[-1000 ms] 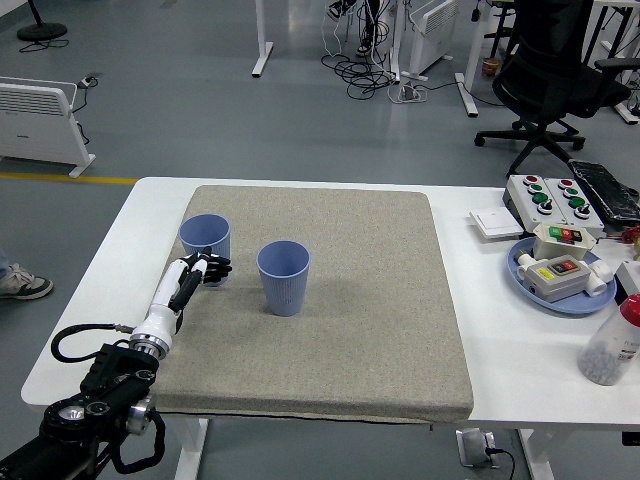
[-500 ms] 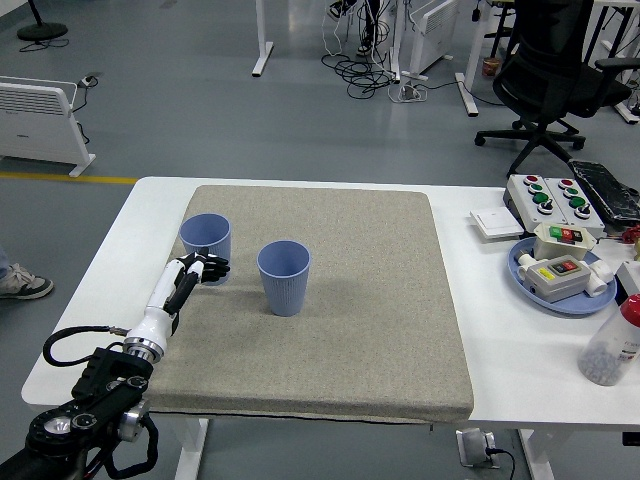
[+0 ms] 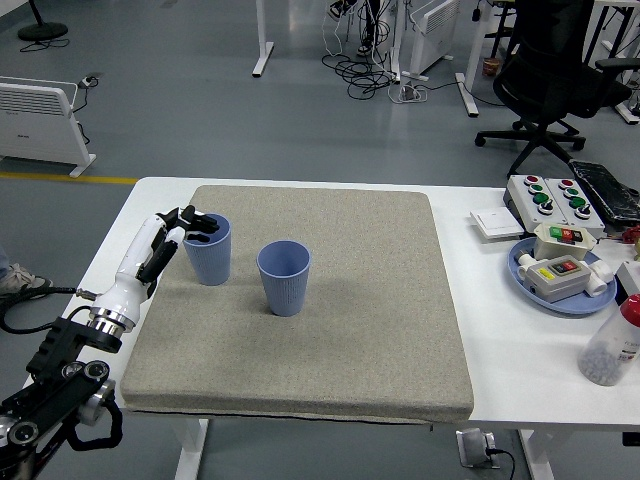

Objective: Push cup pick cup insert cup

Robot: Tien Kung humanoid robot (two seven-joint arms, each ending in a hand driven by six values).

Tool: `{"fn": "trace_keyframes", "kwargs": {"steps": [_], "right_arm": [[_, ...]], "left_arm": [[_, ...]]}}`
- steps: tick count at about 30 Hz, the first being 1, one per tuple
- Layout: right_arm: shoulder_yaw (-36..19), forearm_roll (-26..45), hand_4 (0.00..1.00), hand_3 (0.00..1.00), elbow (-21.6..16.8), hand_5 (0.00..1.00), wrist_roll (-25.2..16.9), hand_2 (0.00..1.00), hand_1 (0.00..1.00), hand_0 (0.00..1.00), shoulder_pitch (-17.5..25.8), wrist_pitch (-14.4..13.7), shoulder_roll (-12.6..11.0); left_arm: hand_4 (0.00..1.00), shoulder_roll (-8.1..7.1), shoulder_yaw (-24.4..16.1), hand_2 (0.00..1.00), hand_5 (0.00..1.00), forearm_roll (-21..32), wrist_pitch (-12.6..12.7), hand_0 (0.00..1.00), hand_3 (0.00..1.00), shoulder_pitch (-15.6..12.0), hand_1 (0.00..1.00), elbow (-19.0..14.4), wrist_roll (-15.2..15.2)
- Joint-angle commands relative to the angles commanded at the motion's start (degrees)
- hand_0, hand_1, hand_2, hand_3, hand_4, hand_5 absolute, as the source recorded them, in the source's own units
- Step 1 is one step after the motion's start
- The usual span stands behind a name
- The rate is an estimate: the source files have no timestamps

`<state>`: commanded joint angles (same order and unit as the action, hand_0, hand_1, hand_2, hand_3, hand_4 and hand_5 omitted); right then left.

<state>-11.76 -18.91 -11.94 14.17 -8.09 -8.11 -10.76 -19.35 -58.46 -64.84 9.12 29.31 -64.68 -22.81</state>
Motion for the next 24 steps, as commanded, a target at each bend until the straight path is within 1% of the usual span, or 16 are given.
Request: {"fn": "trace_keyframes", "kwargs": {"steps": [2, 3, 5, 7, 8, 9, 10, 12, 13, 14, 15, 17, 18, 20, 21, 24], "right_arm": [[-0.04, -0.05, 0.198, 0.622, 0.0, 0.549, 0.07, 0.691, 0.609, 0.709, 0.11, 0.03, 0.01], [-0.06, -0.06, 0.198, 0.622, 0.0, 0.543, 0.1, 0.691, 0.608, 0.709, 0.18, 0.05, 0.02], [-0.1, -0.08, 0.198, 0.622, 0.0, 0.543, 0.15, 0.691, 0.608, 0.709, 0.3, 0.07, 0.03], [-0.18, -0.13, 0.198, 0.622, 0.0, 0.543, 0.22, 0.691, 0.608, 0.709, 0.47, 0.11, 0.04], [-0.22, -0.16, 0.198, 0.622, -0.01, 0.543, 0.25, 0.691, 0.608, 0.709, 0.54, 0.12, 0.05], [-0.24, -0.18, 0.197, 0.622, -0.01, 0.545, 0.27, 0.691, 0.607, 0.709, 0.59, 0.12, 0.06], [-0.32, -0.26, 0.197, 0.622, -0.02, 0.545, 0.32, 0.691, 0.607, 0.709, 0.69, 0.13, 0.09], [-0.4, -0.35, 0.197, 0.622, -0.02, 0.545, 0.36, 0.691, 0.607, 0.709, 0.81, 0.15, 0.11], [-0.52, -0.51, 0.197, 0.622, -0.03, 0.545, 0.41, 0.691, 0.607, 0.709, 0.9, 0.17, 0.12], [-0.56, -0.56, 0.197, 0.622, -0.03, 0.545, 0.43, 0.691, 0.607, 0.709, 0.94, 0.18, 0.12], [-0.63, -0.62, 0.197, 0.621, -0.04, 0.547, 0.44, 0.691, 0.607, 0.709, 1.01, 0.18, 0.15], [-0.79, -0.85, 0.197, 0.621, -0.06, 0.547, 0.52, 0.691, 0.607, 0.709, 1.15, 0.19, 0.19], [-0.81, -0.87, 0.197, 0.621, -0.06, 0.547, 0.53, 0.691, 0.607, 0.709, 1.16, 0.19, 0.2], [-1.04, -1.3, 0.197, 0.621, -0.08, 0.547, 0.66, 0.691, 0.607, 0.709, 1.28, 0.24, 0.2], [-1.07, -1.35, 0.198, 0.621, -0.09, 0.544, 0.67, 0.691, 0.607, 0.709, 1.31, 0.24, 0.2], [-1.16, -1.57, 0.198, 0.621, -0.11, 0.544, 0.71, 0.691, 0.607, 0.709, 1.4, 0.28, 0.16]], "left_arm": [[0.817, -0.32, -1.08, 0.839, 0.931, -5.13, -0.86, 0.687, 0.801, 1.32, 0.78, -1.87, 2.93], [0.92, -0.48, -1.36, 0.97, 0.852, -7.65, -1.56, 0.826, 0.919, 2.06, 0.881, -2.36, 4.1], [0.92, -0.73, -1.57, 0.97, 0.852, -12.12, -3.01, 0.826, 0.919, 3.64, 0.881, -2.79, 6.57], [0.92, -0.98, -1.27, 0.97, 0.852, -16.96, -4.87, 0.826, 0.919, 5.63, 0.881, -2.49, 8.94], [0.982, -1.09, -0.89, 0.998, 0.714, -19.57, -5.95, 0.899, 0.987, 6.65, 0.942, -2.03, 10.04], [0.982, -1.16, -0.58, 0.998, 0.714, -21.8, -7.24, 0.899, 0.987, 7.74, 0.942, -1.67, 11.16], [0.982, -1.31, 0.45, 0.998, 0.714, -24.41, -9.09, 0.899, 0.987, 9.43, 0.942, -0.81, 12.64], [0.982, -1.39, 1.68, 0.998, 0.714, -28.88, -11.34, 0.899, 0.987, 11.35, 0.942, 0.04, 13.97], [0.982, -1.36, 3.03, 0.998, 0.714, -31.49, -13.12, 0.899, 0.987, 12.95, 0.942, 0.78, 15.02], [0.982, -1.31, 3.6, 0.998, 0.714, -34.09, -13.92, 0.899, 0.987, 13.64, 0.942, 1.14, 15.48], [0.987, -1.18, 4.98, 0.998, 0.593, -36.33, -15.3, 0.898, 0.998, 14.95, 0.949, 1.72, 16.04], [0.987, -0.8, 7.78, 0.998, 0.593, -40.55, -17.38, 0.898, 0.998, 17.26, 0.949, 3.09, 16.88], [0.987, -0.76, 8.17, 0.998, 0.593, -41.28, -17.59, 0.898, 0.998, 17.53, 0.949, 3.23, 16.95], [0.987, 0.02, 11.33, 0.998, 0.593, -42.5, -19.86, 0.898, 0.998, 19.9, 0.949, 5.42, 17.9], [0.991, 0.18, 12.24, 0.998, 0.573, -42.59, -20.3, 0.913, 0.998, 20.41, 0.958, 5.94, 18.04], [0.991, 1.06, 15.33, 0.998, 0.573, -44.44, -21.38, 0.913, 0.998, 22.54, 0.958, 8.24, 18.16]]}}
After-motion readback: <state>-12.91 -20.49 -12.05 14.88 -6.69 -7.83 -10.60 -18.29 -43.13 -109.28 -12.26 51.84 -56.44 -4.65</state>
